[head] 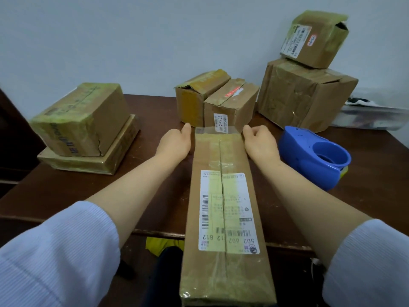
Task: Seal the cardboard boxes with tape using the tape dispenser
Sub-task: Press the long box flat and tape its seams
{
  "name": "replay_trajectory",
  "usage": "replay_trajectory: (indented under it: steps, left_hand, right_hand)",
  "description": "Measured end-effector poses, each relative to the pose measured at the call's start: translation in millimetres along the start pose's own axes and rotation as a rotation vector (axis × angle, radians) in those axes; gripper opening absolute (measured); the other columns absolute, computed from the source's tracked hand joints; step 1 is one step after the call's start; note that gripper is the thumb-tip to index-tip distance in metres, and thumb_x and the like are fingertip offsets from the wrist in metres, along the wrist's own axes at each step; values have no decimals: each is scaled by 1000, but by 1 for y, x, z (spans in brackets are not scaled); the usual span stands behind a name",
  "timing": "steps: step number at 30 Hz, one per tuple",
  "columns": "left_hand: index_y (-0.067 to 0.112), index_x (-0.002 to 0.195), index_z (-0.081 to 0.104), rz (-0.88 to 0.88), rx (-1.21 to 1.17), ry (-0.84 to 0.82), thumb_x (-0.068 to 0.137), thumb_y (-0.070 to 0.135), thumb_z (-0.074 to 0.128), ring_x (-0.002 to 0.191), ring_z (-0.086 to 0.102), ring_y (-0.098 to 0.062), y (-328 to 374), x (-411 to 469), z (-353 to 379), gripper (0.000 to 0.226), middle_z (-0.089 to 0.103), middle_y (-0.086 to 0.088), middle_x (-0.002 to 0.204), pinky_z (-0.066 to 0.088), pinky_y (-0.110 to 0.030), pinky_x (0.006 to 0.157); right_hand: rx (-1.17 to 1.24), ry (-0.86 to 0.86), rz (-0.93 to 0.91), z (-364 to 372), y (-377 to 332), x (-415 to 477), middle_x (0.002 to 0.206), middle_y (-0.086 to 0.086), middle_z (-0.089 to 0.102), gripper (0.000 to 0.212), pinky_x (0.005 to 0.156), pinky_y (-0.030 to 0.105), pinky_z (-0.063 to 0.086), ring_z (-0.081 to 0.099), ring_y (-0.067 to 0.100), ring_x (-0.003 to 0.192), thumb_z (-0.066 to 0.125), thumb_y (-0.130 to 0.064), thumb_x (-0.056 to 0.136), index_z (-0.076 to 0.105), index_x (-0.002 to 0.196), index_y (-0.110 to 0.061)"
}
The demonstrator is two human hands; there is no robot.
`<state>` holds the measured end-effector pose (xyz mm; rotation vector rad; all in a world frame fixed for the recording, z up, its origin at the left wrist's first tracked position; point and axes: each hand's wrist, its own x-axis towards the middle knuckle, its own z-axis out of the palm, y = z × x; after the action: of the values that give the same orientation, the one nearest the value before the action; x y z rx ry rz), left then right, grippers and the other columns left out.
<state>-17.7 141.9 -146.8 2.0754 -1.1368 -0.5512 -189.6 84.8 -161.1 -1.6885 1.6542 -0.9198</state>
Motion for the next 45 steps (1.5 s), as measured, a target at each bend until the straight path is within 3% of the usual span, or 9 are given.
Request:
replay_trajectory:
  steps: [2,4,9,18,23,27,31,38,45]
  left_hand:
    - [5,98,65,216,130,182,102,42,35,82,58,-21,-10,-1,-6,48,64,-7,91,40,-29,65]
    - [11,107,69,530,139,334,99,32,48,92,57,-19,-16,-3,-7,30,62,-4,99,39,-26,74]
    - [11,105,74,976,261,186,91,32,55,89,57,-30,-4,4,4,32,66,-10,96,40,-29,74]
    - [20,123,66,663,313,-84,99,34,48,112,57,-22,5,4,1,33,66,-3,120,42,-33,95]
    - [19,117,68,411,41,-129,98,33,51,109,59,-18,5,1,6,30,68,-1,116,46,-36,96]
    - [22,97,72,234,-208,-215,95,32,58,97,63,-17,8,1,10,18,69,4,96,52,-36,90]
    - [22,85,73,79,-482,-329,91,31,64,84,66,-17,8,-1,12,14,72,-1,86,55,-35,82]
    - [12,88,76,53,-561,-173,83,26,74,78,69,-18,8,-4,16,14,74,-6,83,59,-34,77]
    - [16,94,77,-38,-670,-67,77,30,79,90,71,-18,2,-9,21,21,75,-2,92,57,-38,87]
  right_hand:
    - [-28,97,-201,-10,-1,-5,100,-3,56,23,81,30,43,51,10,90,49,-33,96,61,109,-17]
    - [-73,145,-445,-16,-7,-11,107,-1,57,21,84,24,40,50,9,98,57,-27,93,69,106,-15]
    - [-290,37,-698,-4,-9,-8,103,4,64,23,85,29,33,49,25,103,62,-28,90,75,104,-14]
    - [-261,-146,-534,-8,-15,-9,107,3,68,28,83,28,38,56,19,103,51,-31,96,71,111,-16]
    - [22,-180,-296,-1,-11,-5,95,-7,66,23,72,19,43,57,9,94,56,-29,94,71,105,-14]
    - [330,-250,-62,2,-9,-4,90,2,71,22,82,34,56,66,17,88,67,-28,88,73,95,-8]
    - [371,-347,-16,1,-14,-4,75,1,69,22,55,18,52,64,7,64,75,-30,80,72,84,-9]
    - [484,-174,64,8,-15,-8,78,0,73,11,73,27,57,70,13,75,82,-23,72,75,74,-15]
    - [689,-164,136,8,-6,-15,93,6,74,14,79,33,58,70,15,84,72,-19,83,74,94,-11]
